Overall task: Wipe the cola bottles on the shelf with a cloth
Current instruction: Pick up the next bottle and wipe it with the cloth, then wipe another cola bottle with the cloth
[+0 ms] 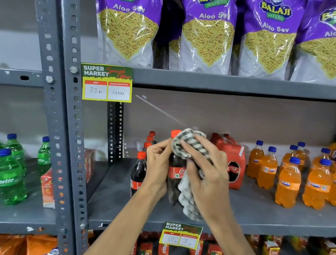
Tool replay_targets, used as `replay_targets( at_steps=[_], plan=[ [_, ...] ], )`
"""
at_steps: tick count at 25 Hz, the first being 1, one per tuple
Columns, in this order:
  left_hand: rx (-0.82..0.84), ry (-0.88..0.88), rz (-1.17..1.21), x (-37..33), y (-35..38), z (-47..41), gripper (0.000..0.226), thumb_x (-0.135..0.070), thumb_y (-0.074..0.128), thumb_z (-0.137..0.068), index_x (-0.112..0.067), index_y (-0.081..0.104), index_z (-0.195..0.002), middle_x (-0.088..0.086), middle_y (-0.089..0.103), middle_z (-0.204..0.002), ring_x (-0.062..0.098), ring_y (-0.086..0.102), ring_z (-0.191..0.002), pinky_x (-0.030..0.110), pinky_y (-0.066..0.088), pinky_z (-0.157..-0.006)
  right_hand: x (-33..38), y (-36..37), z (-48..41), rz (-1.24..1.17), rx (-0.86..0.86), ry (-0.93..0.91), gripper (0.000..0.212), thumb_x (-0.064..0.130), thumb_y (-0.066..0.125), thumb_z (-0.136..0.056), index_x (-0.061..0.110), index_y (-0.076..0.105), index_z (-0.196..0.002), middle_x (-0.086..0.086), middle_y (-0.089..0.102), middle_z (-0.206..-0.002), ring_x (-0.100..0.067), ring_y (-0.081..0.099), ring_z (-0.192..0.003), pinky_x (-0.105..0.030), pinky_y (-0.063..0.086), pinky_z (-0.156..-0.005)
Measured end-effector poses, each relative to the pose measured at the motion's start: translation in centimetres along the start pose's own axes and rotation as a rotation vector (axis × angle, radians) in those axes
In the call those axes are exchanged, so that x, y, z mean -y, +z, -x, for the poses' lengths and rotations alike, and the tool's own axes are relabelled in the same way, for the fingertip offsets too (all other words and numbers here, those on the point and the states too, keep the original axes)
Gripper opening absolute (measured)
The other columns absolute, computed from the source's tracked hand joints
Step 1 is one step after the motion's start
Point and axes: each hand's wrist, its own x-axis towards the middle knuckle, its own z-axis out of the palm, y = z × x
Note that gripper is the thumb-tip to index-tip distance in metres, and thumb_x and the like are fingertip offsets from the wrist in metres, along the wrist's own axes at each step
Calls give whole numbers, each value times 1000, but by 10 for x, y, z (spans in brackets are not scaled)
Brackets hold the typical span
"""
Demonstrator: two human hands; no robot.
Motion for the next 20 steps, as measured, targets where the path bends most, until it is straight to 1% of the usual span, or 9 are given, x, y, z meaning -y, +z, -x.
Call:
replay_targets(
  at_steps=[3,6,8,10,13,15,17,19,20],
  plan=[
    [-33,-27,55,-16,-2,-7,20,-13,63,-95,-2,77,-87,13,78,-85,26,72,-76,37,58,-74,10,18,12,56,39,-56,40,9,57,-94,24,62,-132,6,47,-147,-17,44,-115,-21,39,-104],
    [-101,0,106,-34,-13,-19,22,-10,56,-99,2,73,-90,15,79,-89,22,77,-75,32,62,-67,3,28,72,425,283,-447,38,16,58,-88,16,64,-125,-1,43,-150,-29,52,-119,-33,43,-105],
    [-126,25,113,-42,-18,-19,22,-9,55,-100,2,72,-90,14,79,-88,22,76,-70,30,60,-60,4,17,88,487,405,-570,38,18,60,-87,13,60,-125,-1,38,-152,-29,58,-119,-38,50,-98],
    [-133,20,94,-41,-20,-12,23,-11,56,-99,-1,73,-88,12,79,-86,22,76,-70,32,61,-63,13,8,65,455,319,-550,40,19,59,-86,13,59,-126,-1,41,-148,-26,51,-119,-37,47,-100],
    [-93,-77,81,-35,-16,1,24,-25,72,-89,-1,73,-90,23,71,-95,35,68,-86,49,54,-89,28,11,7,421,124,-404,38,11,58,-90,12,64,-127,-4,50,-146,-26,47,-114,-35,44,-104],
    [-107,-142,109,-36,-17,3,33,-30,75,-84,1,70,-96,28,65,-105,40,62,-96,54,49,-95,31,24,4,456,157,-394,38,9,53,-93,8,60,-130,-6,50,-147,-29,53,-119,-40,46,-103],
    [-129,-76,76,-41,-25,-2,21,-19,64,-95,0,72,-93,19,75,-101,33,72,-90,42,60,-86,24,32,43,560,297,-530,40,7,55,-92,5,57,-132,-7,48,-147,-32,54,-120,-42,51,-96],
    [-147,-28,37,-45,-33,-5,21,-12,59,-98,-1,74,-89,12,80,-90,23,76,-75,33,61,-70,17,22,81,578,428,-666,38,12,61,-90,7,59,-127,-5,45,-145,-29,51,-117,-40,57,-86],
    [-146,-29,46,-45,-36,-6,21,-11,59,-98,-1,74,-89,12,80,-88,22,76,-72,33,61,-68,17,14,85,555,455,-687,34,15,58,-91,9,61,-124,-3,45,-145,-27,50,-116,-39,57,-84]
  ],
)
